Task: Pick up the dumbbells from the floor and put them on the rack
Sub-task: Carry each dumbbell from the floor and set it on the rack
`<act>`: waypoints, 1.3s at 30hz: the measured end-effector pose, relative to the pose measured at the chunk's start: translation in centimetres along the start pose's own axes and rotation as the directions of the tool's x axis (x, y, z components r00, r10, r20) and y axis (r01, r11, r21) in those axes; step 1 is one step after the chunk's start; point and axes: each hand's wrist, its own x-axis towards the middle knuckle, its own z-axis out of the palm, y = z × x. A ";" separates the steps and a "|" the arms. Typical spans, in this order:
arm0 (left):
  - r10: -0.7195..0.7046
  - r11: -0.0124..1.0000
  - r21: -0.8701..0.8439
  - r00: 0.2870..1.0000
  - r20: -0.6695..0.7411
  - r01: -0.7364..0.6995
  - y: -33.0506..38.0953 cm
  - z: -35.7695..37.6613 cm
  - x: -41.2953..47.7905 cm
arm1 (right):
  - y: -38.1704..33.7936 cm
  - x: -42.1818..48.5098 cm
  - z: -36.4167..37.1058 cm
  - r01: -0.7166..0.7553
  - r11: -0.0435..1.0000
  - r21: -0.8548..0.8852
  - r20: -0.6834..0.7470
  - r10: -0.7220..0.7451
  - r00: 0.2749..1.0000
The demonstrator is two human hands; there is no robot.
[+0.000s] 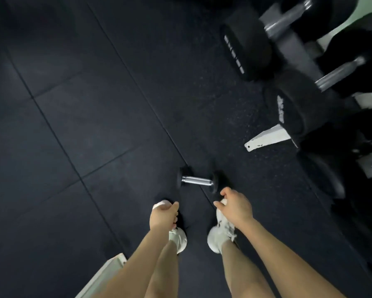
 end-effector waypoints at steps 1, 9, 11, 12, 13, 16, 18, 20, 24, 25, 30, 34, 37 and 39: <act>-0.046 0.999 -0.029 0.999 0.016 0.046 -0.5 0.9 1.9 | 0.2 1.7 1.3 0.001 1.000 -0.012 0.001 -0.001 1.000; -0.168 0.958 -0.212 0.978 0.125 0.191 -2.8 9.8 15.6 | 2.4 16.2 9.7 0.148 0.939 -0.311 0.088 -0.126 0.988; -0.185 0.931 -0.291 0.973 0.138 0.218 -3.0 12.2 18.8 | 3.3 19.6 11.5 0.200 0.909 -0.365 0.130 -0.163 0.978; -0.195 0.914 -0.334 0.971 0.138 0.231 -3.1 13.4 20.4 | 3.7 21.1 12.3 0.222 0.898 -0.380 0.157 -0.174 0.972; -0.208 0.896 -0.370 0.969 0.137 0.244 -3.1 14.5 21.8 | 4.0 22.6 13.1 0.248 0.884 -0.397 0.185 -0.187 0.965; -0.252 0.838 -0.460 0.956 0.147 0.292 -3.0 17.0 25.9 | 4.8 26.1 15.1 0.328 0.829 -0.452 0.282 -0.216 0.935; -0.262 0.749 -0.582 0.948 0.181 0.318 -2.8 18.3 28.2 | 5.1 27.8 16.4 0.357 0.796 -0.490 0.344 -0.200 0.918; -0.262 0.621 -0.719 0.947 0.186 0.313 -2.7 19.3 29.7 | 5.3 29.0 17.3 0.364 0.781 -0.507 0.376 -0.180 0.909; -0.276 0.472 -0.834 0.946 0.171 0.288 -2.0 19.7 30.3 | 5.5 29.4 17.3 0.364 0.805 -0.469 0.383 -0.186 0.905; -0.275 0.479 -0.828 0.946 0.174 0.292 -1.8 19.5 29.9 | 5.4 29.1 17.0 0.366 0.807 -0.463 0.368 -0.200 0.908; -0.235 0.556 -0.791 0.961 0.144 0.254 0.2 17.3 24.5 | 3.8 24.5 13.2 0.382 0.821 -0.424 0.301 -0.271 0.914; -0.188 0.662 -0.725 0.979 0.084 0.189 4.0 14.3 15.2 | 1.5 17.8 6.7 0.354 0.866 -0.354 0.233 -0.285 0.930; -0.119 0.773 -0.627 0.993 0.007 0.097 7.2 12.0 6.5 | -0.5 11.4 0.2 0.321 0.895 -0.308 0.183 -0.276 0.944; -0.040 0.829 -0.559 0.999 -0.032 0.015 9.5 10.5 0.1 | -1.7 6.5 -4.5 0.302 0.918 -0.258 0.118 -0.280 0.953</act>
